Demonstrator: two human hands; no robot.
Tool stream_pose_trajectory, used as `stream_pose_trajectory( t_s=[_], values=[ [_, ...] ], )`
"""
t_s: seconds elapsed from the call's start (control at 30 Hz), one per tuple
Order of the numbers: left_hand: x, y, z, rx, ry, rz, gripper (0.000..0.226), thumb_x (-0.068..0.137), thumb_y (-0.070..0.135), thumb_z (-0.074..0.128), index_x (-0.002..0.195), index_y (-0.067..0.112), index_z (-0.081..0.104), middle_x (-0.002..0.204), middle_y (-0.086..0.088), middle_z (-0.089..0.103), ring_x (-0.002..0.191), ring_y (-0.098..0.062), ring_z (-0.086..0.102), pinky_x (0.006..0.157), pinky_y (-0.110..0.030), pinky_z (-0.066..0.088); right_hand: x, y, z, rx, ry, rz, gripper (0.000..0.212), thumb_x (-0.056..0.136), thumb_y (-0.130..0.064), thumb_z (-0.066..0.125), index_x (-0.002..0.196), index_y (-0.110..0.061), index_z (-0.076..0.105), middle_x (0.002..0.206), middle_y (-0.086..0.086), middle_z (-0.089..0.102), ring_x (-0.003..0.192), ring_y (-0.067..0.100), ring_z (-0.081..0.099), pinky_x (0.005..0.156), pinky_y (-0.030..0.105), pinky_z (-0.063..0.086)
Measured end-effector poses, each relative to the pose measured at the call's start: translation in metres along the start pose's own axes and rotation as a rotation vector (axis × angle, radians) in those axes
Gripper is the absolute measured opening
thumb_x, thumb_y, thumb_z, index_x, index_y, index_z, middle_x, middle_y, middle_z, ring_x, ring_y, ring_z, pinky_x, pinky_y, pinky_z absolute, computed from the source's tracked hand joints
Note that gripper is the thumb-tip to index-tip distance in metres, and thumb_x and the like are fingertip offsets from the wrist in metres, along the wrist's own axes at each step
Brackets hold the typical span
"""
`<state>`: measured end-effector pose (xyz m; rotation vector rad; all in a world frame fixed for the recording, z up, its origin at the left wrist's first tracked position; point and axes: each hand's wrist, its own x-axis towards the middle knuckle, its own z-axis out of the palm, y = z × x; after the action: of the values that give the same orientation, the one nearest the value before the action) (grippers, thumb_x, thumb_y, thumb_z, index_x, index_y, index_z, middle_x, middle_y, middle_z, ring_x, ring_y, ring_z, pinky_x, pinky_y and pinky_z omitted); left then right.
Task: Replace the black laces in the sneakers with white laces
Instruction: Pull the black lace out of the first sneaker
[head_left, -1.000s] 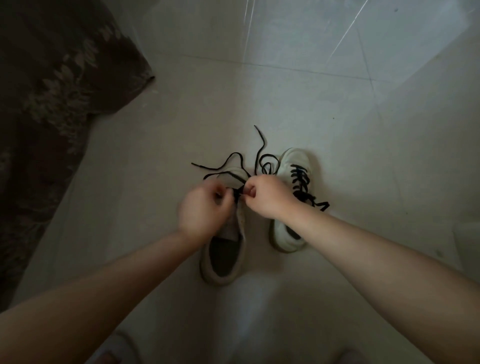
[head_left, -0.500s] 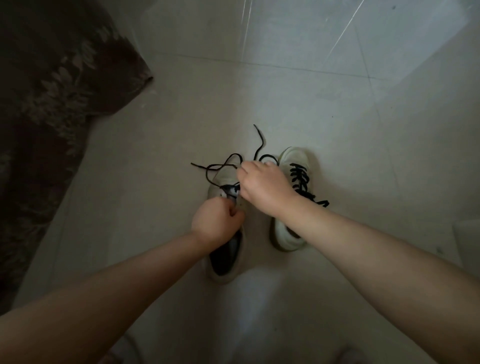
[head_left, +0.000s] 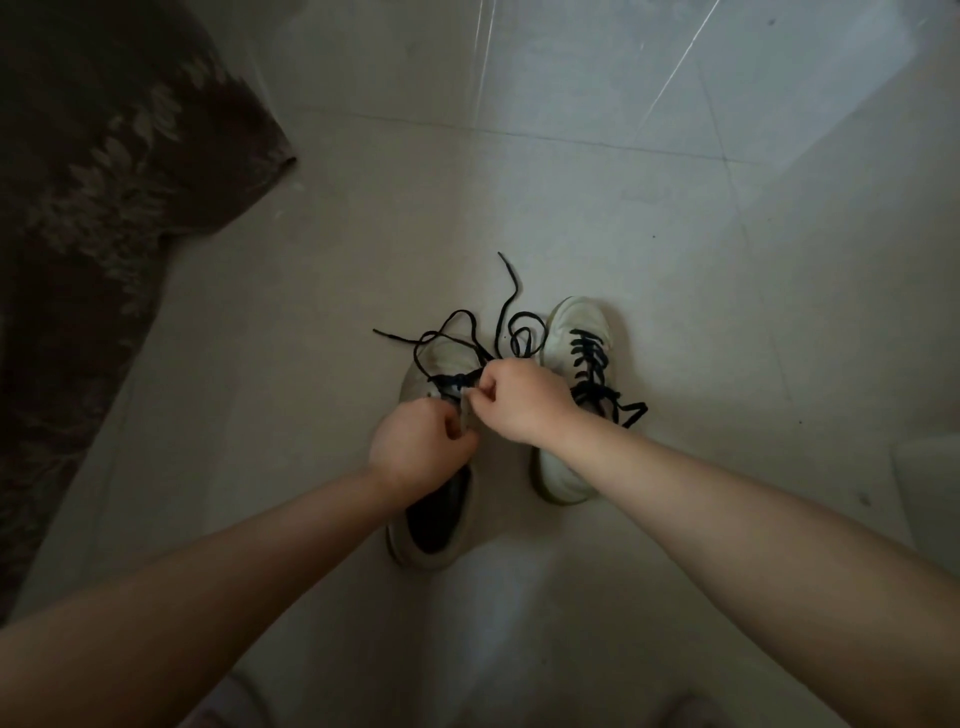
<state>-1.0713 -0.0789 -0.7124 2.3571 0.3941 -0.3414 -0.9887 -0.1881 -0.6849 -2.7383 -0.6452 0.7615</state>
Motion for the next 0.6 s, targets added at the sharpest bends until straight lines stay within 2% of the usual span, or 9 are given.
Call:
stream_pose_trajectory(
  t_s=[0.07,0.13,0.2,0.27,0.3,0.4,0.5,0.6],
  values=[
    [0.0,0.0,0.0,-0.016,-0.001,0.003,0.038,0.079,0.027,0.061,0.051,0.015,0.039,0.052,-0.002,0.044,0.057,-0.025,0.052,0.049,-0.028,0.03,-0.001,-0.001,0.001,-0.031,-0.017,-0.047,0.027,0.093,-0.031,0.047,0.072,-0.016,0.053,0.077,0.001,0.057,0.076,0.024,0.056,0.064,0.029,0.042],
    [0.0,0.001,0.0,-0.039,-0.004,-0.003,0.038,0.078,0.024,0.061,0.049,0.016,0.037,0.049,-0.001,0.041,0.053,-0.023,0.047,0.049,-0.029,0.03,0.0,-0.002,0.0,-0.165,0.041,-0.155,0.023,0.091,-0.028,0.048,0.071,-0.019,0.051,0.082,0.0,0.055,0.08,0.023,0.054,0.069,0.03,0.036],
    [-0.001,0.003,-0.002,-0.05,0.013,-0.03,0.039,0.078,0.022,0.061,0.048,0.016,0.036,0.048,0.0,0.04,0.053,-0.021,0.044,0.05,-0.029,0.029,0.008,0.003,-0.007,-0.434,0.241,-0.333,0.011,0.079,-0.023,0.061,0.076,-0.013,0.062,0.081,0.004,0.06,0.079,0.025,0.058,0.072,0.033,0.038],
    [-0.002,0.005,-0.002,-0.067,0.024,-0.037,0.042,0.079,0.021,0.062,0.047,0.016,0.035,0.047,0.001,0.038,0.053,-0.02,0.043,0.051,-0.029,0.03,0.013,0.006,-0.018,-0.517,0.401,-0.364,0.012,0.061,-0.019,0.071,0.065,-0.009,0.064,0.067,0.004,0.06,0.065,0.024,0.059,0.064,0.031,0.04],
    [-0.002,0.005,-0.002,-0.078,0.026,-0.031,0.043,0.079,0.021,0.062,0.047,0.015,0.034,0.046,0.001,0.037,0.051,-0.02,0.042,0.052,-0.03,0.031,0.015,0.008,-0.02,-0.512,0.417,-0.352,0.012,0.062,-0.019,0.07,0.065,-0.009,0.063,0.066,0.004,0.06,0.065,0.025,0.059,0.064,0.031,0.04],
    [-0.001,0.003,0.0,-0.086,0.018,-0.006,0.045,0.082,0.021,0.061,0.047,0.016,0.034,0.045,0.001,0.037,0.045,-0.014,0.037,0.052,-0.03,0.032,0.007,0.006,-0.014,-0.32,0.217,-0.2,0.019,0.087,-0.03,0.051,0.081,-0.014,0.06,0.083,0.004,0.06,0.085,0.025,0.059,0.072,0.033,0.037],
    [0.0,0.001,0.001,-0.09,0.011,0.007,0.042,0.083,0.021,0.06,0.048,0.018,0.037,0.046,0.002,0.039,0.044,-0.013,0.039,0.051,-0.03,0.035,0.004,0.007,-0.002,-0.123,0.035,-0.017,0.035,0.094,-0.046,0.043,0.073,-0.019,0.05,0.074,-0.001,0.055,0.077,0.021,0.056,0.066,0.03,0.039],
    [0.002,0.002,0.001,-0.072,-0.008,0.015,0.041,0.083,0.022,0.059,0.048,0.018,0.038,0.047,0.001,0.039,0.046,-0.016,0.04,0.05,-0.032,0.038,0.0,0.007,0.009,-0.01,0.043,0.011,0.03,0.097,-0.032,0.042,0.072,-0.016,0.046,0.079,0.003,0.054,0.085,0.027,0.059,0.065,0.03,0.037]
  ],
)
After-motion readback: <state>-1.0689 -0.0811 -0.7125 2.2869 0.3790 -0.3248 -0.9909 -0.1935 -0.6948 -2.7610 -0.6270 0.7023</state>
